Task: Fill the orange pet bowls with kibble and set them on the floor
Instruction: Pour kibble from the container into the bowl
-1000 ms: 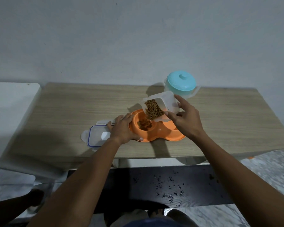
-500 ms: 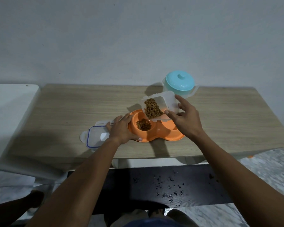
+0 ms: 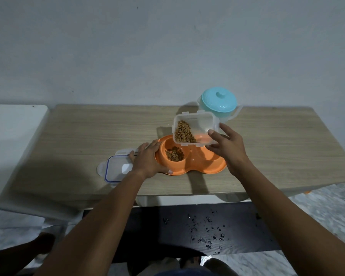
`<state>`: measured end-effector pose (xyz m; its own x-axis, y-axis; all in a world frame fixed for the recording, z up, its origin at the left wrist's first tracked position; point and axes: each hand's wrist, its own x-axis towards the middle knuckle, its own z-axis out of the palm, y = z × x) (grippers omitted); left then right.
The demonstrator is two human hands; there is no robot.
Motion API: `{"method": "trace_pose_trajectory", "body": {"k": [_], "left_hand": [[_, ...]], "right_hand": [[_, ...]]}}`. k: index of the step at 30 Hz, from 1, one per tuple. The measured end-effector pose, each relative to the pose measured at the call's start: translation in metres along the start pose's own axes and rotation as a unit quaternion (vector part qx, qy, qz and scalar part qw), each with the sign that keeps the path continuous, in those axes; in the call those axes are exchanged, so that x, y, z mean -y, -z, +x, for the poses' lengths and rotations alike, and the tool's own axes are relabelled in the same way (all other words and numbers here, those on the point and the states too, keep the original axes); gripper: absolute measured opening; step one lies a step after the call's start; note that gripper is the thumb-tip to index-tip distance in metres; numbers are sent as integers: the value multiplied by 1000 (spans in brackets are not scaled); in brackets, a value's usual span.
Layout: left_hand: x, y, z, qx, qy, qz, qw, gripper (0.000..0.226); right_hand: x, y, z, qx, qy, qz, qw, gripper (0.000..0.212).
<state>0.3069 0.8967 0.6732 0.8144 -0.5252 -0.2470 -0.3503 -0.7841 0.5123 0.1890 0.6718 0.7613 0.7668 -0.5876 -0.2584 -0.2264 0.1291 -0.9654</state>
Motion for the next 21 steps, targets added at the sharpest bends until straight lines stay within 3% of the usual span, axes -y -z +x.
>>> {"method": "trace_pose_trajectory", "body": {"k": [3,8,14,21], "left_hand": [[-2,1,2,-7,-6,-5,1000,124],[-5,4,2,-7,-4,-2,1000,125],[-6,2,5,5,5,13,1000,128],[-2,-1,8,8,15,8,1000,128]], "right_hand": [[-3,-8,12,11,-67,75,995,41],[0,-38,42,48,-109,88,989,17],[0,-71,91,64,-144,38,987,24],[-5,-94,131,62,-192,64,977,37]]}}
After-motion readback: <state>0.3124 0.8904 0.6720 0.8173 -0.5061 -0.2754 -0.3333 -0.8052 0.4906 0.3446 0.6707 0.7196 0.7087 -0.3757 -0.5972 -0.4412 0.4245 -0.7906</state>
